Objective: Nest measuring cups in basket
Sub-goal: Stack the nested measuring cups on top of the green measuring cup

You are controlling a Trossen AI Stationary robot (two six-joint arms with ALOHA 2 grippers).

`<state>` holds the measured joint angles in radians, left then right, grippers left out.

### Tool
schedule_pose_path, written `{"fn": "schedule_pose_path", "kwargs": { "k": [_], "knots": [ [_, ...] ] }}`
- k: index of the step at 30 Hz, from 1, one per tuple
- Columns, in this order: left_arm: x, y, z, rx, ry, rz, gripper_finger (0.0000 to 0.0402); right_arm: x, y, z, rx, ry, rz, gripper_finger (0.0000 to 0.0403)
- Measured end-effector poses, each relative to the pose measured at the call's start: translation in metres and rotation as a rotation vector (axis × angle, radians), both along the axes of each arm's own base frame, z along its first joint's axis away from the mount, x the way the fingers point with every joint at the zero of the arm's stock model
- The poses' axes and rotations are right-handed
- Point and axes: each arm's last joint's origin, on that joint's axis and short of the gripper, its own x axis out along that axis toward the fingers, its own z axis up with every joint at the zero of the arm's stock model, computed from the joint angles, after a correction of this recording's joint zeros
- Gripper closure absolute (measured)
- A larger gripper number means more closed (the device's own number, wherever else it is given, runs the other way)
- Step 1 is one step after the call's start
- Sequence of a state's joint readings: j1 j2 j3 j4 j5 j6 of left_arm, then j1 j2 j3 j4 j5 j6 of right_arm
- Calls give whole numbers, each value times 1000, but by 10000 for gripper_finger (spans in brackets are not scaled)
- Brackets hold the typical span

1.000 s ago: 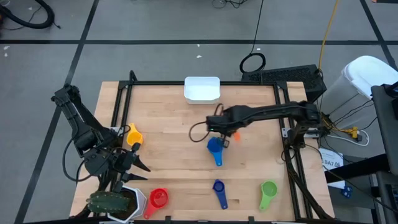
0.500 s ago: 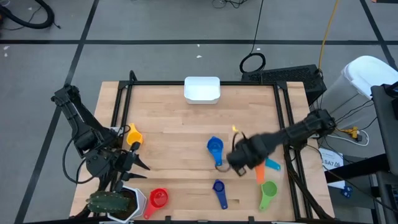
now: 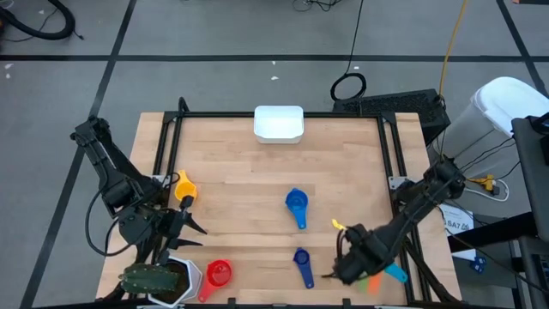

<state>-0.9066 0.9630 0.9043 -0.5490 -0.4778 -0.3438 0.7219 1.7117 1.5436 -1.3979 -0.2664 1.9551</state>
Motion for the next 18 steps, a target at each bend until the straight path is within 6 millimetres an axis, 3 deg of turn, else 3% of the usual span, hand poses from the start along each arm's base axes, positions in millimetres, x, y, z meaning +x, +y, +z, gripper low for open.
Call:
{"fn": "schedule_pose_path", "kwargs": {
  "k": [7, 18],
  "knots": [
    [0, 0, 0, -1, 2, -9, 252, 0, 17, -15, -26, 15, -30, 397],
    [-6, -6, 0, -5, 6, -52, 252, 2, 21, -36, -57, 46, -35, 398]
  ]
}}
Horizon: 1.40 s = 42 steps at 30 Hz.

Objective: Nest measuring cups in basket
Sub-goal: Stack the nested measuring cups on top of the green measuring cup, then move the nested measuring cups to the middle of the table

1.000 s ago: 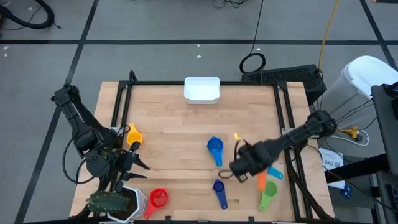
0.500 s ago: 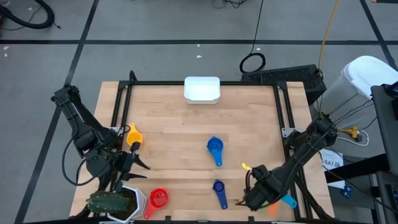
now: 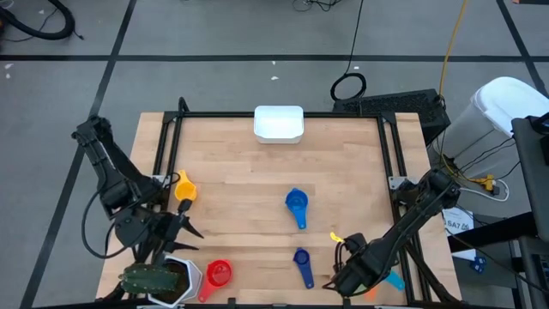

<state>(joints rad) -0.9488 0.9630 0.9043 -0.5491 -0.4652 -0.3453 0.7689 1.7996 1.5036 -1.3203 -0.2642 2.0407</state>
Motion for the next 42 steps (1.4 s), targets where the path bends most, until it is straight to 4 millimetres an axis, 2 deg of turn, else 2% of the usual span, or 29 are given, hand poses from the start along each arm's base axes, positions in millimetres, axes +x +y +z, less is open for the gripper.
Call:
{"fn": "schedule_pose_path", "kwargs": {
  "k": [8, 13, 28, 42],
  "knots": [
    [-4, -3, 0, -4, 2, -25, 252, -8, -6, -32, 7, -5, 4, 398],
    [-5, -4, 0, -6, 3, -26, 252, -10, -8, -43, 30, -32, -5, 398],
    [-5, -4, 0, -16, 7, -20, 252, -11, -8, -47, 36, -36, 5, 398],
    [-5, -4, 0, -21, 9, -16, 252, -11, -8, -47, 33, -36, 1, 297]
  ]
}}
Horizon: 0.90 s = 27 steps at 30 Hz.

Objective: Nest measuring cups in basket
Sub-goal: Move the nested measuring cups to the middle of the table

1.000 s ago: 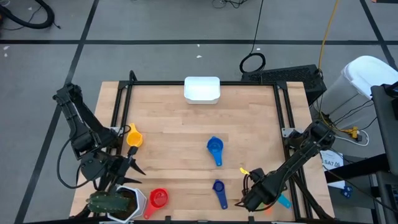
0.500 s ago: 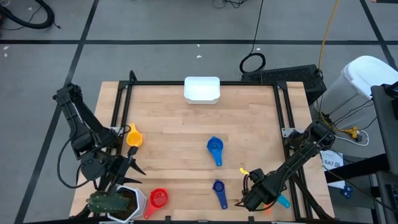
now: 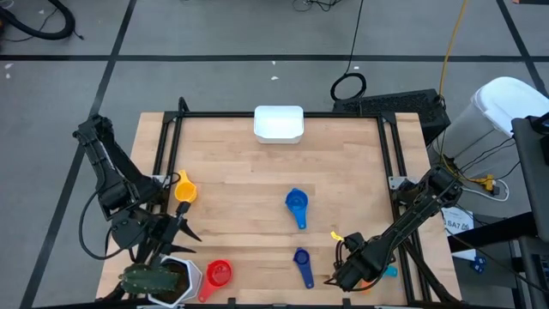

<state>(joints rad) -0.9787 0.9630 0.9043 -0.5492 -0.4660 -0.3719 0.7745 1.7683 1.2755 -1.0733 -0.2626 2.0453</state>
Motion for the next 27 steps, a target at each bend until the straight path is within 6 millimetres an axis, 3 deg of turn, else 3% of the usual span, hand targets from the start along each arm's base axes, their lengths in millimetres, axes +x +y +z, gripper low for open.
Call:
{"fn": "schedule_pose_path", "kwargs": {
  "k": [13, 18, 27],
  "knots": [
    [0, 0, 0, -2, 1, 2, 252, 1, 0, 0, 0, -10, 11, 213],
    [0, 0, 0, -3, 1, 2, 252, 0, -1, -4, -20, -26, 11, 205],
    [0, 0, 0, -24, 12, 17, 252, -6, -7, -31, 13, -43, 6, 204]
  ]
}}
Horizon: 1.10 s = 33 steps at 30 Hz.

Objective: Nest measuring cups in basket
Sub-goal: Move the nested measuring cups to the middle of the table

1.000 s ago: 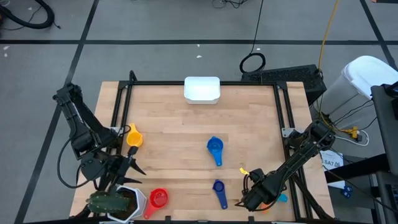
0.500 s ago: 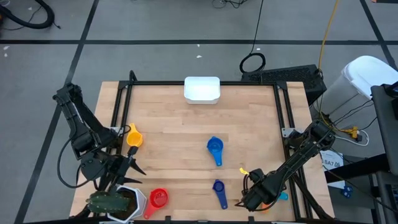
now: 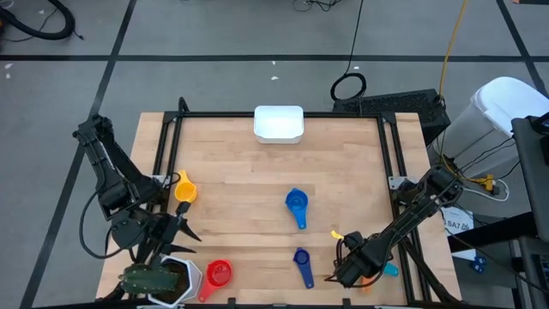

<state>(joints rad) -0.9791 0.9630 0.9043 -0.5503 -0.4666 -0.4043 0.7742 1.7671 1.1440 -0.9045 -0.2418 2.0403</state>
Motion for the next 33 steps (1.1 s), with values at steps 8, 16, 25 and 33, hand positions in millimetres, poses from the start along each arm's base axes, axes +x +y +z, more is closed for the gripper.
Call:
{"fn": "schedule_pose_path", "kwargs": {
  "k": [8, 16, 25, 33],
  "knots": [
    [0, 0, 0, -14, 6, 9, 252, -2, -2, -3, 4, 16, 18, 240],
    [0, 0, 0, -17, 5, 17, 252, -1, -2, -3, 29, -10, 102, 385],
    [0, 0, 0, -17, 5, 18, 252, 17, -17, 1, 3, -77, 186, 386],
    [0, 0, 0, -20, 5, 20, 252, 52, -52, 13, -101, -180, 304, 386]
  ]
}}
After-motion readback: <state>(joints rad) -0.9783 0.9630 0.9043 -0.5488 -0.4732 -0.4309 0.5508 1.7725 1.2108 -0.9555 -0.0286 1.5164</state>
